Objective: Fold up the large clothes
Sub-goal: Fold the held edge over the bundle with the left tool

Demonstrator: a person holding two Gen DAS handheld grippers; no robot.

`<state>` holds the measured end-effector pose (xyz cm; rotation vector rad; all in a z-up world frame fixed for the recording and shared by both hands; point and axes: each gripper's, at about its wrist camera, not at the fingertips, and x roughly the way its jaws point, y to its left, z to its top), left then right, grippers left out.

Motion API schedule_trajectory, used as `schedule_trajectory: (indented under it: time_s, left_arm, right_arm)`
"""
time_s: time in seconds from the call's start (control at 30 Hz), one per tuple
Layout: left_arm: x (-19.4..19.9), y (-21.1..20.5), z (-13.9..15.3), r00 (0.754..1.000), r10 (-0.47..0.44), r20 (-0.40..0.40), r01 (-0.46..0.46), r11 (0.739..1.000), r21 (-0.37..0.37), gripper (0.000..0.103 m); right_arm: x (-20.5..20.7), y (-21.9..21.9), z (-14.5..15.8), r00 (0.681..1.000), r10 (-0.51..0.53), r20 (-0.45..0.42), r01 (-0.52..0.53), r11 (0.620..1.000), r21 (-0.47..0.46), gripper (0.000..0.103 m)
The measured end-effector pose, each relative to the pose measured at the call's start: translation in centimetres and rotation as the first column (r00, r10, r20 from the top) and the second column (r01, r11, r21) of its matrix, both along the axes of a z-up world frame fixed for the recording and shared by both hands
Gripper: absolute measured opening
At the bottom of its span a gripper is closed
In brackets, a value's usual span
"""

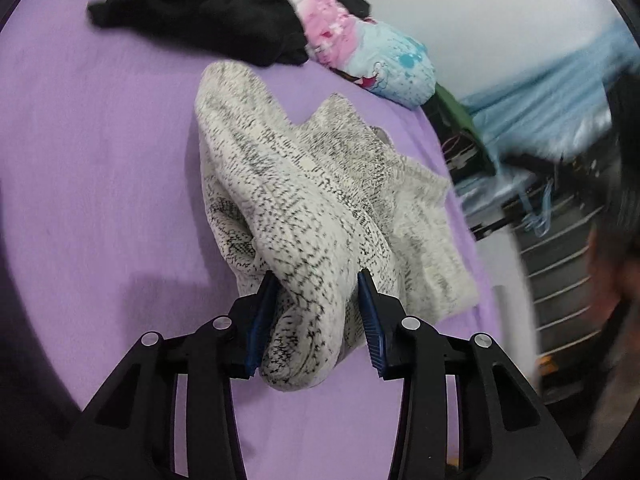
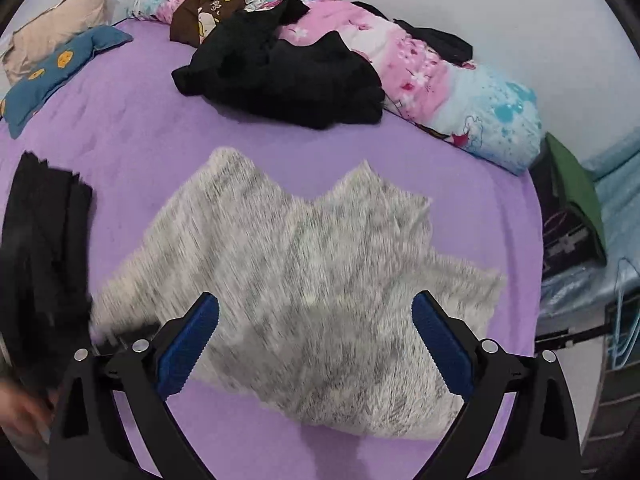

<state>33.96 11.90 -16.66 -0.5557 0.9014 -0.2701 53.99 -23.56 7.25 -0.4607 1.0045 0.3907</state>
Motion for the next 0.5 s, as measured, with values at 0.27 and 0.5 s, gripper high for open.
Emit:
schedule_trajectory:
  time_s: [0.27, 0.5]
  left_arm:
    - [-0.7, -4.7, 2.0, 0.997, -0.048, 0.064, 0.034, 0.978, 0.207, 0.038]
    - [-0.5, -5.6, 2.4, 0.996, -0.059, 0.070, 0.039, 0.964, 0.264, 0.038]
  right_arm:
    - [4.7, 10.3, 2.1, 0.983, 0.006, -0.186, -0.028, 0.993, -0.114, 0.096]
    - [5.2, 20.7, -6.3, 0.943, 0.005, -0.332, -0.154, 0.892, -0.425, 0.096]
